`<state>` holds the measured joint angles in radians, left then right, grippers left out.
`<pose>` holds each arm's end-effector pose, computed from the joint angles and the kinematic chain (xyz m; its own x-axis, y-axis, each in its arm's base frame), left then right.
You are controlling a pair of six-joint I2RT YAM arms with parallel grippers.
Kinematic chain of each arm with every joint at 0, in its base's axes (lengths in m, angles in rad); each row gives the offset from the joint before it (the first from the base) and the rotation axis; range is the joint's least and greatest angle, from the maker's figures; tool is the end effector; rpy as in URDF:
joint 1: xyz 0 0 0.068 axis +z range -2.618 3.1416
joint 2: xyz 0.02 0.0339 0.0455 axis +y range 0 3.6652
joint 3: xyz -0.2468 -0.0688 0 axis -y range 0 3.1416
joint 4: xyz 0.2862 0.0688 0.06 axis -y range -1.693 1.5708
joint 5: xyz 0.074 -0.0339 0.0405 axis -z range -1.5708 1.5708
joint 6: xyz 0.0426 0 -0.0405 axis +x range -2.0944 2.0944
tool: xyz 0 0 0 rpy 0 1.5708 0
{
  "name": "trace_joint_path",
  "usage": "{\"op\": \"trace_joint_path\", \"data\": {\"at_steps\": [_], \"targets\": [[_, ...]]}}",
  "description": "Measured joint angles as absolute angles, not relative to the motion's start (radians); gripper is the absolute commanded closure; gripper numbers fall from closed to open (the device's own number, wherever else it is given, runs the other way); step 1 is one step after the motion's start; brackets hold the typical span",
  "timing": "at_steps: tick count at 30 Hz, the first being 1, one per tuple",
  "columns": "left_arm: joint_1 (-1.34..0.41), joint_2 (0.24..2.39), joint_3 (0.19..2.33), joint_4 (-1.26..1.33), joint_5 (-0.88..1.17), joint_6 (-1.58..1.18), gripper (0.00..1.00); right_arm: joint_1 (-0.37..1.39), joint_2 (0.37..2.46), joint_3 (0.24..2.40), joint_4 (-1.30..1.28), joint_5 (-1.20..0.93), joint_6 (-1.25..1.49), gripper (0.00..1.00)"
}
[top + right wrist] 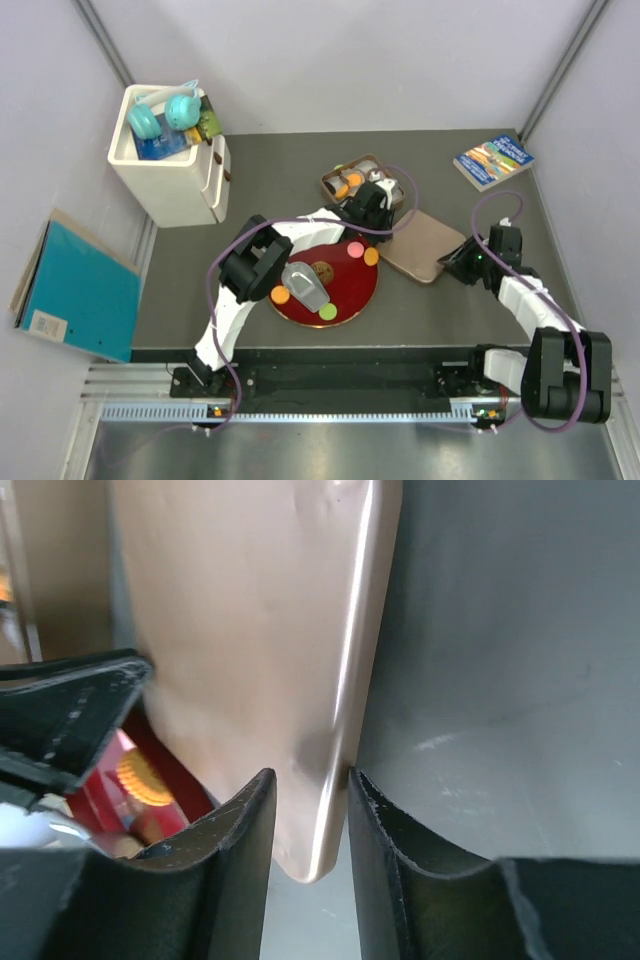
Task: Pack the cookies
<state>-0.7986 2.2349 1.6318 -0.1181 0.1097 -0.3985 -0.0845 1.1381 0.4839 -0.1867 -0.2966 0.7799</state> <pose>0.3659 -0.3824 0.1181 -0.7232 0.1897 -0.6641 0.5304 0.7684 -0.3580 0.2568 -0.0093 0.1255 -0.6078 0.7264 -0.3209 0.4415 0.6450 0.6238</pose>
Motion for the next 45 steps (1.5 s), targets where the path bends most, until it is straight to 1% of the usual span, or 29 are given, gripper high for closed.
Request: {"op": "trace_joint_path", "data": {"at_steps": [5, 8, 11, 18, 27, 28, 31, 32, 34, 35, 39, 45], "targets": [[-0.793, 2.235, 1.632, -0.103, 0.107, -0.415, 0.66, -0.091, 1.098, 0.484, -0.136, -0.303, 0.799, 0.65], [-0.784, 2.235, 1.631, -0.081, 0.112, -0.428, 0.66, -0.095, 1.071, 0.484, -0.064, -0.318, 0.827, 0.64], [-0.791, 2.23, 1.631, -0.011, 0.191, -0.471, 0.66, -0.091, 1.062, 0.484, 0.036, -0.376, 0.865, 0.63], [-0.82, 2.206, 1.629, 0.055, 0.296, -0.522, 0.66, -0.09, 1.133, 0.471, 0.142, -0.477, 0.922, 0.63], [-0.857, 2.218, 1.588, 0.012, 0.38, -0.553, 0.66, -0.078, 1.195, 0.471, 0.255, -0.564, 0.947, 0.63], [-0.859, 2.218, 1.587, 0.01, 0.385, -0.556, 0.64, -0.078, 1.199, 0.471, 0.258, -0.567, 0.947, 0.63], [-0.86, 2.218, 1.587, 0.01, 0.389, -0.557, 0.56, -0.078, 1.198, 0.473, 0.254, -0.565, 0.943, 0.61], [-0.859, 2.218, 1.587, 0.01, 0.389, -0.558, 0.49, -0.078, 1.194, 0.475, 0.246, -0.557, 0.938, 0.6], [-0.858, 2.218, 1.587, 0.009, 0.384, -0.558, 0.44, -0.078, 1.179, 0.486, 0.203, -0.535, 0.924, 0.57], [-0.858, 2.218, 1.587, 0.008, 0.379, -0.559, 0.39, -0.078, 1.169, 0.495, 0.173, -0.516, 0.915, 0.56], [-0.854, 2.209, 1.568, 0.006, 0.334, -0.554, 0.34, -0.078, 1.137, 0.534, 0.082, -0.446, 0.871, 0.53], [-0.853, 2.132, 1.541, -0.02, 0.253, -0.519, 0.31, -0.078, 1.094, 0.548, -0.02, -0.389, 0.825, 0.51]]}}
